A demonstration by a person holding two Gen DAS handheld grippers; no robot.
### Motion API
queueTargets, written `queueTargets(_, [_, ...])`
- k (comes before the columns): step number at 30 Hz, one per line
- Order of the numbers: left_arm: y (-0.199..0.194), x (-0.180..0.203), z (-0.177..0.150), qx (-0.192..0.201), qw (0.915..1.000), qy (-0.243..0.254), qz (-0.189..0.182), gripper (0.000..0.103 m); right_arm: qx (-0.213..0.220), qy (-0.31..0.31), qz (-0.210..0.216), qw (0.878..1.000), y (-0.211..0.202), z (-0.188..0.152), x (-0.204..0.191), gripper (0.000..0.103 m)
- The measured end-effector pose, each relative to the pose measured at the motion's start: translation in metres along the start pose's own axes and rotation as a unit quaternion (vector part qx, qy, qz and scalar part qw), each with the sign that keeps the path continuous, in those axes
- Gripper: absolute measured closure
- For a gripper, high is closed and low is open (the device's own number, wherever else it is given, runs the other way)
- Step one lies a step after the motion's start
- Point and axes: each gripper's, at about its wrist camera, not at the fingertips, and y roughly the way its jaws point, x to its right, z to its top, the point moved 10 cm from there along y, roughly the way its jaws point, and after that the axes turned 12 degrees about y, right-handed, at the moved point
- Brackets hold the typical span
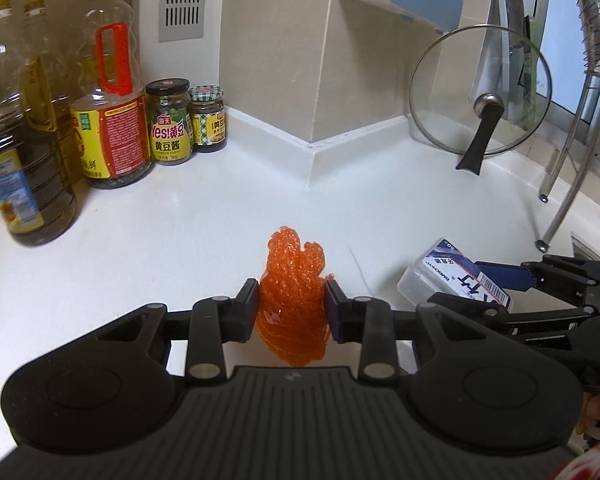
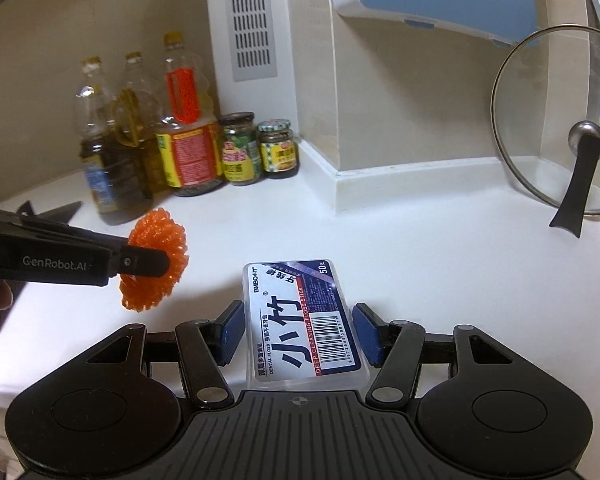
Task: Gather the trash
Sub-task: 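Carry the orange net and plastic box down over the trash bin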
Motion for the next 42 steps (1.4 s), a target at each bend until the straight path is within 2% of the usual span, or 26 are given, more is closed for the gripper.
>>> queueTargets(12, [-0.082,0.046,-0.052,0.009,0.9992,-0.032,0.021,0.071,-0.018,-0.012,0.06,0.998,-0.07,-0.049,-0.024,0.044])
queueTargets(21, [-0.116,0.074,-0.096,-0.011,0.9976,-0.057,0.038,0.071,-0.048,-0.014,0.095,0.994,-0.098,-0.09,-0.037,0.044])
queueTargets(31, [-0.117,0.089,-0.146,-0.06,0.9951,-0.068,0.04,0.071,-0.089,-0.002,0.104,0.991,-0.1,-0.135,-0.04,0.044])
queueTargets(42, [-0.082,0.082,-0.216,-0.132,0.9865,-0.09,0.034,0.071,-0.155,0.007,0.088,0.984,-0.068,-0.2,-0.037,0.044])
